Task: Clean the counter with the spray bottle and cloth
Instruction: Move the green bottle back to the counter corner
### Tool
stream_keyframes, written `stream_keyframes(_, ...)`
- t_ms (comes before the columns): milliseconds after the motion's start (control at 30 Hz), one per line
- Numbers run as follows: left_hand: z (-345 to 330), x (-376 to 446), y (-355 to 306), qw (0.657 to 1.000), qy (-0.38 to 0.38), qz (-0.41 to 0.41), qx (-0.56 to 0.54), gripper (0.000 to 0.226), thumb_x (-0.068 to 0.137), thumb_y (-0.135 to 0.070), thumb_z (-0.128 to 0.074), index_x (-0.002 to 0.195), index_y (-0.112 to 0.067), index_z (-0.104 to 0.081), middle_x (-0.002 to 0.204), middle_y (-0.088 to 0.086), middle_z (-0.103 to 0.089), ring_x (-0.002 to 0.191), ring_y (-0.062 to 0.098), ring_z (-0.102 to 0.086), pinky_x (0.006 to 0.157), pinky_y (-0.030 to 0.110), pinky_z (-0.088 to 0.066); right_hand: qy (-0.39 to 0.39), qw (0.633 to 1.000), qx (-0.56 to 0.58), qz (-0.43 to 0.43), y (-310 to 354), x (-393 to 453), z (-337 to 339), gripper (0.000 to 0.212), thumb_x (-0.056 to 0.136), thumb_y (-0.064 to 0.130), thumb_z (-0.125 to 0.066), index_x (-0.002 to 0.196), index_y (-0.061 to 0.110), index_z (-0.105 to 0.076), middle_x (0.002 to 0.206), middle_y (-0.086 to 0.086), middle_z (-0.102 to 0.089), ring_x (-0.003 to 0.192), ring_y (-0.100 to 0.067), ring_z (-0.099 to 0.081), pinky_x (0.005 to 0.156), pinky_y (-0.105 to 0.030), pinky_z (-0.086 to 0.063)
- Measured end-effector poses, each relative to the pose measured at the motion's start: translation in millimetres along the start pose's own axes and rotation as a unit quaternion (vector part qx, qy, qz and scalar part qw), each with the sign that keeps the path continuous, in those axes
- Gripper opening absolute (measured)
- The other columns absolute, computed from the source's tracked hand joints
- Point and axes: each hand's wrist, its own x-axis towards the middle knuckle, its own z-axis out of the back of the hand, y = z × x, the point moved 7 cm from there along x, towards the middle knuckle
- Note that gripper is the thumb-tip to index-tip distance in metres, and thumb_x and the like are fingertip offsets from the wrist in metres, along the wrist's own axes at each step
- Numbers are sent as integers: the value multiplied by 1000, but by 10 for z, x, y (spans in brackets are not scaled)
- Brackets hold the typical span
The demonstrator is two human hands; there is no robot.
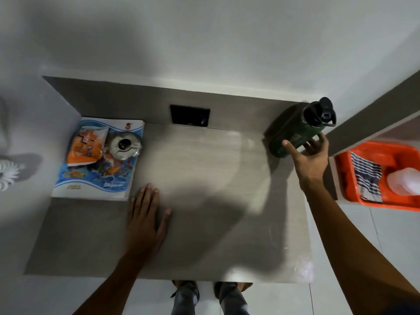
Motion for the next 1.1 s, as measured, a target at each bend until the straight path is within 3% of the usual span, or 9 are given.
stream_keyframes(67,72,60,-15,999,-13,-2,-33,73,110,-54,-42,167,-8,-44,178,13,-38,169,31,-32,140,53,-24,-43,998,4,-44,-138,-229,-81,110,76,38,-102,164,19,-38,158,-7,-56,145,-25,-56,123,-36,-49)
stream_keyframes(167,314,321,-37,995,-50,-13,-88,61,112,-42,-50,161,-4,-52,167,16,-53,158,33,-49,133,55,-38,-60,997,-12,-54,-177,-670,-459,86,81,27,-99,148,9,-49,140,-9,-59,129,-27,-62,99,-17,-60)
stream_keyframes(267,682,665,34,989,-128,-16,-78,50,112,-31,-56,153,-2,-60,153,20,-64,143,37,-62,120,54,-52,44,994,-100,9,97,-1086,-1154,66,89,31,-92,141,11,-57,129,-4,-68,113,-16,-69,104,-41,-61)
stream_keyframes(367,978,927,277,981,-179,30,-66,44,110,-24,-62,148,0,-63,147,23,-66,137,42,-64,115,53,-54,188,976,-80,77,446,-1419,-1996,54,89,3,-90,130,18,-59,130,-1,-62,99,11,-69,85,-18,-63)
stream_keyframes(433,1118,1081,496,981,-172,71,-62,44,110,-22,-60,150,-2,-61,154,24,-62,144,44,-58,121,55,-49,251,952,-105,139,711,-1633,-2511,66,85,9,-96,137,25,-58,138,3,-60,115,13,-64,94,-13,-59)
stream_keyframes(533,1273,1295,803,984,-141,103,-17,50,110,-21,-57,156,-5,-56,163,25,-54,156,45,-47,132,60,-36,366,897,-161,190,963,-1934,-3228,101,83,33,-98,166,20,-41,166,-8,-49,150,-24,-50,122,-40,-49)
stream_keyframes(667,1338,1551,1087,984,-86,155,14,60,108,-25,-61,165,-13,-48,174,23,-38,164,45,-32,135,58,-23,435,837,-249,221,1035,-2091,-3921,124,80,35,-99,176,19,-21,176,-14,-36,161,-35,-36,131,-47,-38)
stream_keyframes(967,1207,1649,1380,983,-27,173,59,71,105,-30,-69,170,-18,-42,181,21,-22,170,46,-16,138,62,-13,434,806,-303,265,942,-2178,-4363,109,86,39,-93,173,15,-32,178,-15,-32,163,-36,-32,133,-47,-32)
stream_keyframes(1100,1169,1650,1438,982,-65,177,-4,69,100,-24,-76,163,-10,-52,176,24,-35,167,46,-26,138,57,-20,416,813,-306,270,934,-2144,-4339,105,86,46,-92,171,14,-39,172,-16,-40,157,-37,-38,129,-48,-37)
